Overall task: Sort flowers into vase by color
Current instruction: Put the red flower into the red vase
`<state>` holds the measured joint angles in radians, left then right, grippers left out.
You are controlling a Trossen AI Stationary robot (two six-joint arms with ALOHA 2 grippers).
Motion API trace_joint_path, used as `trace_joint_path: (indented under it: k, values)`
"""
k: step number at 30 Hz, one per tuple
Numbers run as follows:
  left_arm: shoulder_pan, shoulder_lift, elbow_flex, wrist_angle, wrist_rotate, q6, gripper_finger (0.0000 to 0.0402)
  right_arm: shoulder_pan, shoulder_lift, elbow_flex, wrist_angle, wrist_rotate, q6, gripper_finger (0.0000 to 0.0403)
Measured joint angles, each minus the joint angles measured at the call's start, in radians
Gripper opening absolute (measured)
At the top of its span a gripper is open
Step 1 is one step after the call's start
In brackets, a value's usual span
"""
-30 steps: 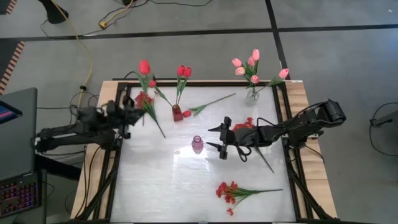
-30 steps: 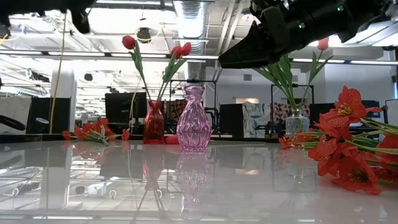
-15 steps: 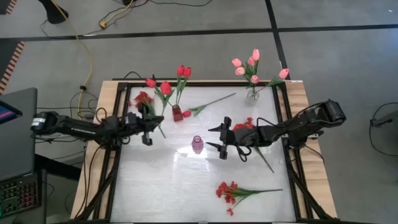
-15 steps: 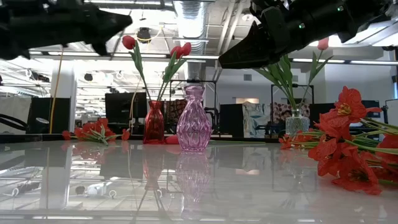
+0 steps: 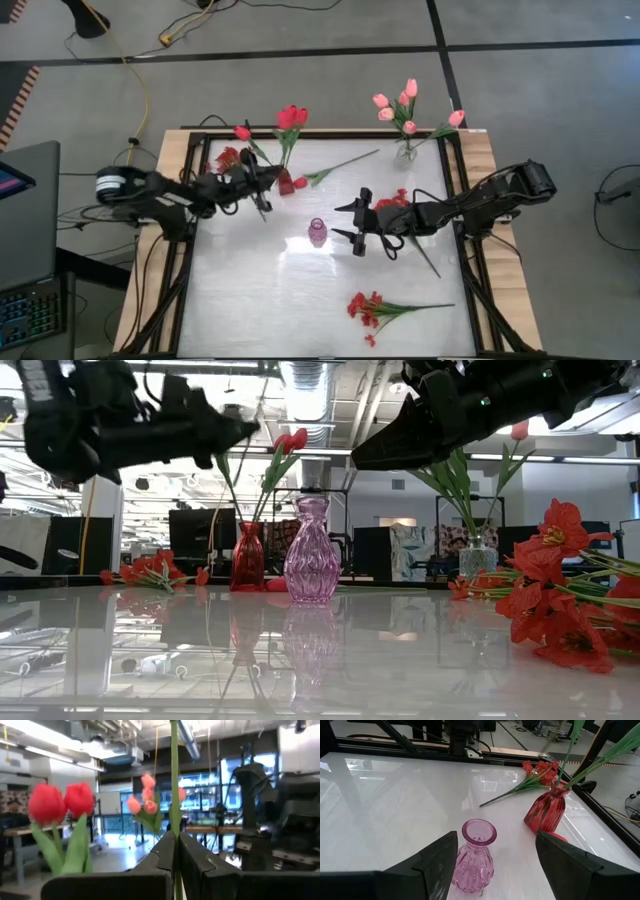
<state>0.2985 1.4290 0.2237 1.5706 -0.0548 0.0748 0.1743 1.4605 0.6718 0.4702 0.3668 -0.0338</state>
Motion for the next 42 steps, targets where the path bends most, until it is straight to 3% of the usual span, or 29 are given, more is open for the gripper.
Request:
trace_joint_path:
  k: [13,42]
  values:
    - [0.096,0.192,0.114,-0.004,0.039,-0.009,0.0000,0.000,0.000,0.000,-0.024,0.000,0.000,0.0295]
    - [0.136,0.192,0.097,-0.045,0.023,0.068,0.0000,0.000,0.000,0.000,-0.022,0.000,0.000,0.0295]
